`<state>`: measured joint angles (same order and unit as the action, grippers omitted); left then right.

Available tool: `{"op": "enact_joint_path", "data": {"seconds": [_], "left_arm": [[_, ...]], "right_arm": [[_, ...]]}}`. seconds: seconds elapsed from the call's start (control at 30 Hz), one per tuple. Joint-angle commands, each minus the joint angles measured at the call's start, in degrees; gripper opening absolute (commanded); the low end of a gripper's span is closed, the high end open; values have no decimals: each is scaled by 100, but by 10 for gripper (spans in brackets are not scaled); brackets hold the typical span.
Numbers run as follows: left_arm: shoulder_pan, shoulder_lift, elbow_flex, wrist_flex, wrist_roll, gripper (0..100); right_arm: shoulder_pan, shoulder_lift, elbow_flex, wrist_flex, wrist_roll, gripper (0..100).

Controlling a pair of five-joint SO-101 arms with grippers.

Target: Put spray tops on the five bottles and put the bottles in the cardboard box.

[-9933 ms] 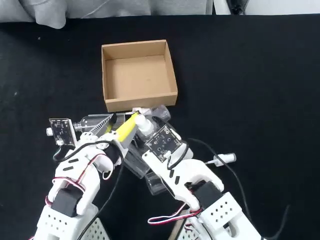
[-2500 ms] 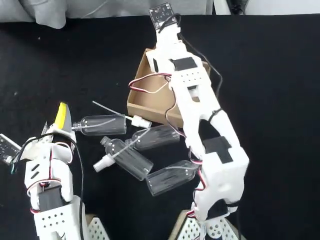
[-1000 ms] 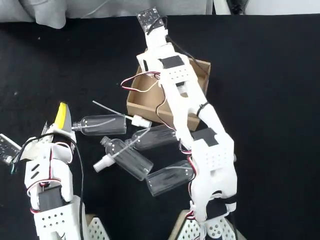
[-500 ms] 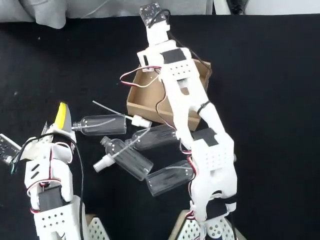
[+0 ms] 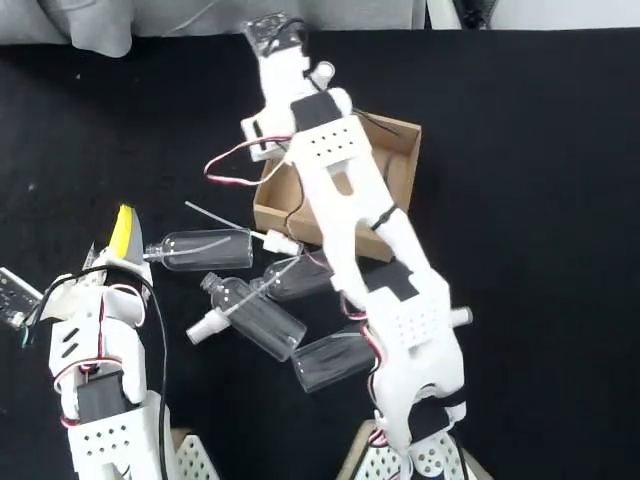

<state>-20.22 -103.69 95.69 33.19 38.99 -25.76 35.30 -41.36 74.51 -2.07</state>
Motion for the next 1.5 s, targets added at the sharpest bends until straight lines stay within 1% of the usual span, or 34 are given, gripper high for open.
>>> {"op": "enact_joint_path", "data": {"seconds": [0.0, 0.2, 0.37, 0.47, 0.57, 0.63, 0.8, 0.93, 1.23, 1.47], "left_arm": [[-66, -88, 110, -123, -9, 243], [-66, -88, 110, -123, -9, 243], [-92, -88, 110, -123, -9, 243], [-330, -88, 66, -123, -9, 242], [-602, -97, 40, -132, -9, 240], [-734, -97, -4, -132, -9, 239], [-884, -88, -40, -132, -9, 238], [-884, -88, -40, -132, -9, 238], [-892, -88, -40, -132, 0, 238], [-1226, -97, -48, -132, 18, 238]], "right_arm": [[-352, -136, -523, 396, -53, 400], [-677, -154, -602, 888, -53, 400], [-730, -145, -1007, 1591, -9, 399], [-703, -145, -1288, 2013, 35, 399], [-721, -136, -1499, 2409, 369, 399], [-730, -145, -1578, 2593, 448, 399], [-730, -154, -1455, 2655, 501, 399], [-809, -338, -1200, 2664, 721, 399], [-1046, -1473, -66, 2637, 721, 399], [-1275, -2193, 655, 2629, 686, 399]]}}
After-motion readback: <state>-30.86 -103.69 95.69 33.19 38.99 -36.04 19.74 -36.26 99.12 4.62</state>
